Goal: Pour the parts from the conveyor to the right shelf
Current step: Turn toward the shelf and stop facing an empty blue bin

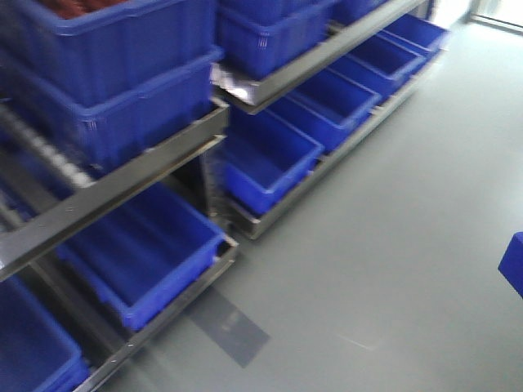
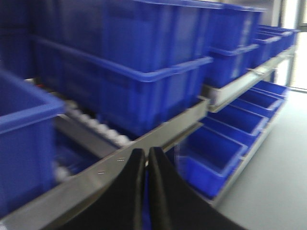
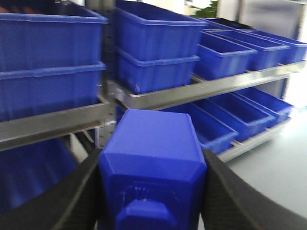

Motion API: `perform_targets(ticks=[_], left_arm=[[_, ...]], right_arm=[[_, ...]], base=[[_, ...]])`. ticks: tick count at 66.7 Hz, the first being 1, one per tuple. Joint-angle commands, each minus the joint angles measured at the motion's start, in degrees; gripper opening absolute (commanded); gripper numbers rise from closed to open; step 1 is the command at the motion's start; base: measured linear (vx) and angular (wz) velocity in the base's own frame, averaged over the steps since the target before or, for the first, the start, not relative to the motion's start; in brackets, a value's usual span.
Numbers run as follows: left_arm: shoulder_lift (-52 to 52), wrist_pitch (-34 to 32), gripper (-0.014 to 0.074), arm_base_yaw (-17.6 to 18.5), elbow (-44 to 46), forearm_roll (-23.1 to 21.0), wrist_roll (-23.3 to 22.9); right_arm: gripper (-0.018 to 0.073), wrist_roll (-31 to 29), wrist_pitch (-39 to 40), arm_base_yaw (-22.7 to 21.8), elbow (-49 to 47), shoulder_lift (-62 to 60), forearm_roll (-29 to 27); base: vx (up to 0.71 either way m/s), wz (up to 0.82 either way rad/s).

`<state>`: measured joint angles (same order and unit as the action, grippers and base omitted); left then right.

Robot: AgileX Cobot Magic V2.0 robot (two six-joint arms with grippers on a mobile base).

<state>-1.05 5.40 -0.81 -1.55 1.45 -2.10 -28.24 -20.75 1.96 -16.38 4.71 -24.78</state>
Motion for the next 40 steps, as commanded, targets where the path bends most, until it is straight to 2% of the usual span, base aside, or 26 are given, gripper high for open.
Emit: perform_targets(ticks=[1,40], left_arm=[[-0.3,-4.1,-0.0006,-0.1,1.5,-0.4,-0.4],[-0.3,-4.1,-0.0006,-0.1,1.5,-0.4,-0.4]], right_arm=[[-0.0008,-0.4,4.4,-0.4,-1.4,0.8,-0.4],[-0.0008,-0.4,4.4,-0.4,-1.4,0.8,-0.4]], base=[[0.22,0.84],[0.18,0.74]])
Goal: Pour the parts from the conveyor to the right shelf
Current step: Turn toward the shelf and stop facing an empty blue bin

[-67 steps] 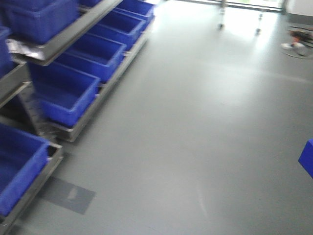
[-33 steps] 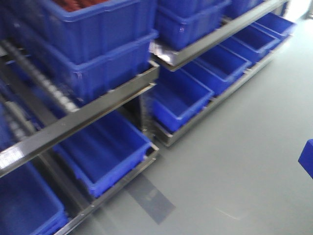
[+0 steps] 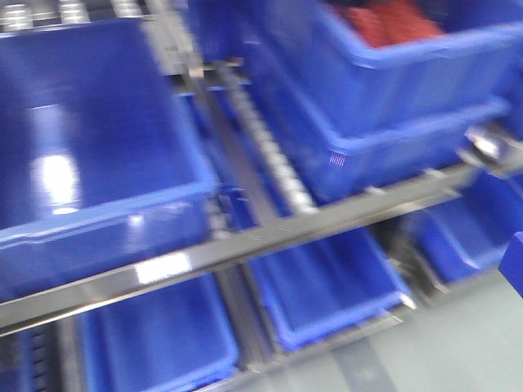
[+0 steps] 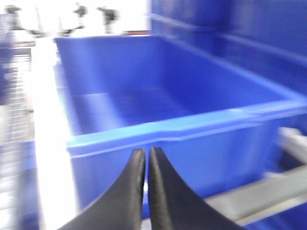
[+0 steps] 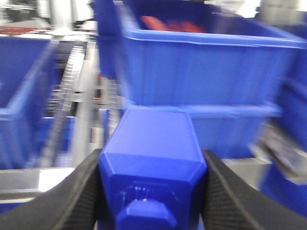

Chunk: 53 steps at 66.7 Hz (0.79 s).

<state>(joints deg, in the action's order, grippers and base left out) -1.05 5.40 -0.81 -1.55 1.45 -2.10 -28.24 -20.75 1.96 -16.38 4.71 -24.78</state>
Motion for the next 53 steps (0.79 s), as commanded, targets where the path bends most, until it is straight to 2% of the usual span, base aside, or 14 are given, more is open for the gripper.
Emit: perform_targets(ticks=[1,25,53], left_arm=[[-0.3,-4.1,-0.0006,-0.1,1.5,-0.4,-0.4],[-0.3,-4.1,-0.0006,-0.1,1.5,-0.4,-0.4],[-0.3,-4.1,-0.0006,-0.1,1.5,-0.4,-0.4]], right_arm=[[-0.0008,-0.4,4.4,-0.4,-1.4,0.8,-0.4],[-0.0008,-0.4,4.4,-0.4,-1.4,0.8,-0.4],[-0.0008,-0.4,4.4,-0.4,-1.4,0.8,-0.4]], base=[[0.17,0.72],[0.14,0.56],[0.14,0.20]])
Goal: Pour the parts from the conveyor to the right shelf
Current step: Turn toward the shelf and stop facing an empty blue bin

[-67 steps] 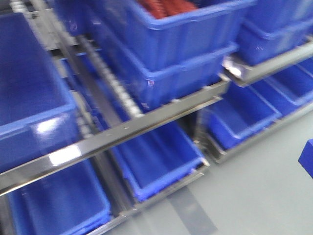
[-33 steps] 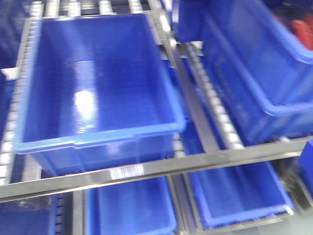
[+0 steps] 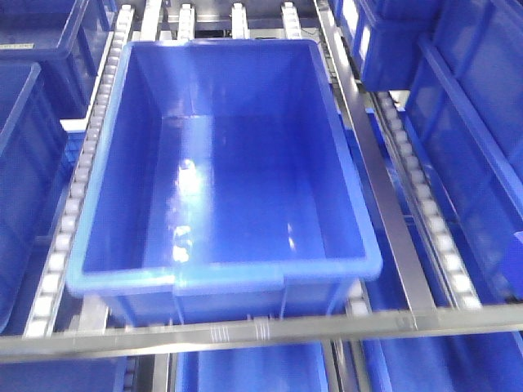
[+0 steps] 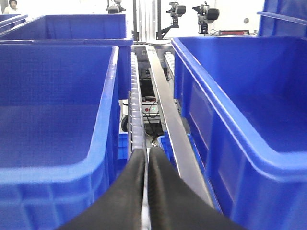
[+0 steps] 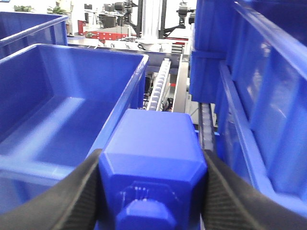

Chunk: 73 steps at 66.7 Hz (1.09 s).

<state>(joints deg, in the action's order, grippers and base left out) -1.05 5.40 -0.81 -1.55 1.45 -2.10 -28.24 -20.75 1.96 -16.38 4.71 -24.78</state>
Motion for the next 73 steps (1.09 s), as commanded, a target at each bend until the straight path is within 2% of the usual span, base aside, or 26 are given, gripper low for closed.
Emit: perform_targets(ticks=[1,73], left_arm=[[-0.3,-4.1,-0.0006,-0.1,1.5,-0.4,-0.4],[-0.3,-4.1,-0.0006,-0.1,1.5,-0.4,-0.4]], right_arm=[[-0.0008,-0.4,4.4,-0.4,-1.4,0.8,-0.4],[-0.0008,-0.4,4.4,-0.4,-1.4,0.8,-0.4]], base=[[0.18,0.07],[0.15,0.06]])
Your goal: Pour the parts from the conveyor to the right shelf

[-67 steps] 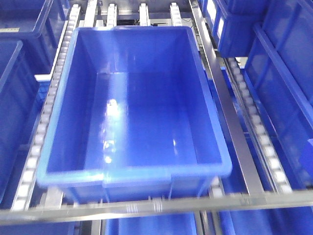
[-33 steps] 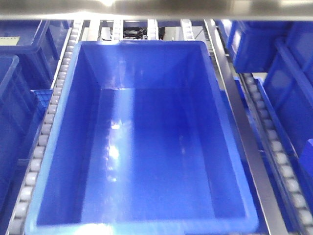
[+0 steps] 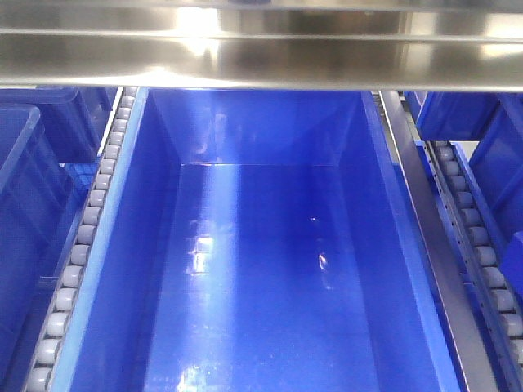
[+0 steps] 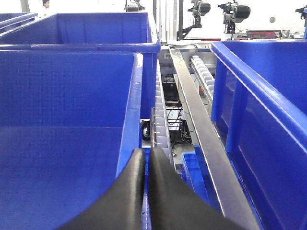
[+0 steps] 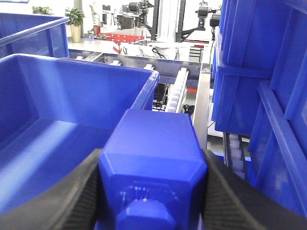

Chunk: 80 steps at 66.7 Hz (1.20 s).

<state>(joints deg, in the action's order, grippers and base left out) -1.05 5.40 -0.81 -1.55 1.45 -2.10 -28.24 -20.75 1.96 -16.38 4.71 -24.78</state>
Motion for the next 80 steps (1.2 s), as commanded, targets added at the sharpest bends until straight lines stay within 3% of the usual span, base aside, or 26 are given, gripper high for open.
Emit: perform_targets(ticks=[1,80], left_arm=[[-0.3,-4.1,-0.0006,-0.1,1.5,-0.4,-0.4],[-0.3,-4.1,-0.0006,-0.1,1.5,-0.4,-0.4]], right_arm=[[-0.0008,-0.4,4.4,-0.4,-1.4,0.8,-0.4],[-0.0008,-0.4,4.4,-0.4,-1.4,0.8,-0.4]], base=[[0.04,0.02],[0.01,0.00]])
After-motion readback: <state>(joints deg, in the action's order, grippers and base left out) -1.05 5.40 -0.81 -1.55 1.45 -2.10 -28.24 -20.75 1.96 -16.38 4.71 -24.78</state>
